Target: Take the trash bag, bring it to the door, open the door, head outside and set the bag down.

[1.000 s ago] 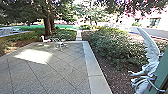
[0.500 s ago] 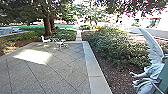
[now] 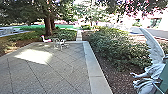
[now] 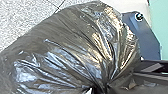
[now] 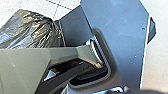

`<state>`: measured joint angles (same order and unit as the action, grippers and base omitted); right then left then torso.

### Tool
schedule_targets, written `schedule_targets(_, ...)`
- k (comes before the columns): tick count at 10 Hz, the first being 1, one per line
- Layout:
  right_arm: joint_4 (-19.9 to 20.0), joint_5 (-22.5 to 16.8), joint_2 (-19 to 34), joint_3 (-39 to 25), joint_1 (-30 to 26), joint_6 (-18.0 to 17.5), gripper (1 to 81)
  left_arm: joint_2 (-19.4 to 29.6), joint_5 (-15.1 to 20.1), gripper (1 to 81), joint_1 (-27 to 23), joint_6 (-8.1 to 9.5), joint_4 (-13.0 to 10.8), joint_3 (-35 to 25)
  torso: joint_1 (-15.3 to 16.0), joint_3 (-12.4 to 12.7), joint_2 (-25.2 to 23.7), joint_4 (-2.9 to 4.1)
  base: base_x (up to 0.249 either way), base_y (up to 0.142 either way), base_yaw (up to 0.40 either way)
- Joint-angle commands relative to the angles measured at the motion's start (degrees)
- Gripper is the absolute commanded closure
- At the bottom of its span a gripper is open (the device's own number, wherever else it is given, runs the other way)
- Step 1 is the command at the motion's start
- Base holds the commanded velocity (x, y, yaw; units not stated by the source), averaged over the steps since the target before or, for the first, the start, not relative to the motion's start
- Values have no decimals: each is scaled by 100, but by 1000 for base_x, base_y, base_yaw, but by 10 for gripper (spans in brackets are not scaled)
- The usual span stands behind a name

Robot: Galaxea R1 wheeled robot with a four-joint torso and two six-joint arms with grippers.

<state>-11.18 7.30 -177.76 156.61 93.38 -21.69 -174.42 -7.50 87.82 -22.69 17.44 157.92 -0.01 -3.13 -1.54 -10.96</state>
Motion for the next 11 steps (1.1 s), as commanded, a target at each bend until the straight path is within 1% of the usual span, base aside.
schedule_targets(1,-69,-308,-95,-53,-157,33,10,12,310,811,-261,-16,22,-129,1,0,0,548,0,0,0)
schedule_targets(2,-60,-308,-86,-53,-157,25,10,21,310,811,-287,-16,22,-138,1,0,0,700,0,0,0)
schedule_targets(3,-52,-317,-78,-53,-174,24,10,48,310,811,-313,-8,56,-138,1,0,0,884,0,0,0)
schedule_targets(4,-60,-308,-78,-53,-174,24,10,91,310,811,-366,-8,171,-138,1,0,0,1079,0,0,0)
schedule_targets(5,-51,-317,-78,-53,-183,33,10,179,310,811,-445,-8,364,-147,1,0,0,728,0,0,0)
schedule_targets(6,-59,-317,-78,-62,-183,33,10,284,310,811,-515,-8,452,-269,1,0,0,868,0,0,0)
schedule_targets(7,-77,-317,-78,-71,-183,33,10,513,319,811,-568,-8,453,-709,1,0,0,943,0,0,0)
schedule_targets(8,-77,-317,-86,-79,-183,33,10,863,311,811,-621,-8,453,-1400,1,0,0,964,0,0,0)
schedule_targets(10,-86,-317,-86,-79,-183,33,10,1329,337,811,-770,1,479,-2132,1,0,0,1407,0,0,0)
schedule_targets(11,-86,-317,-86,-79,-183,33,10,1471,363,811,-866,10,497,-2327,1,0,0,1561,0,0,0)
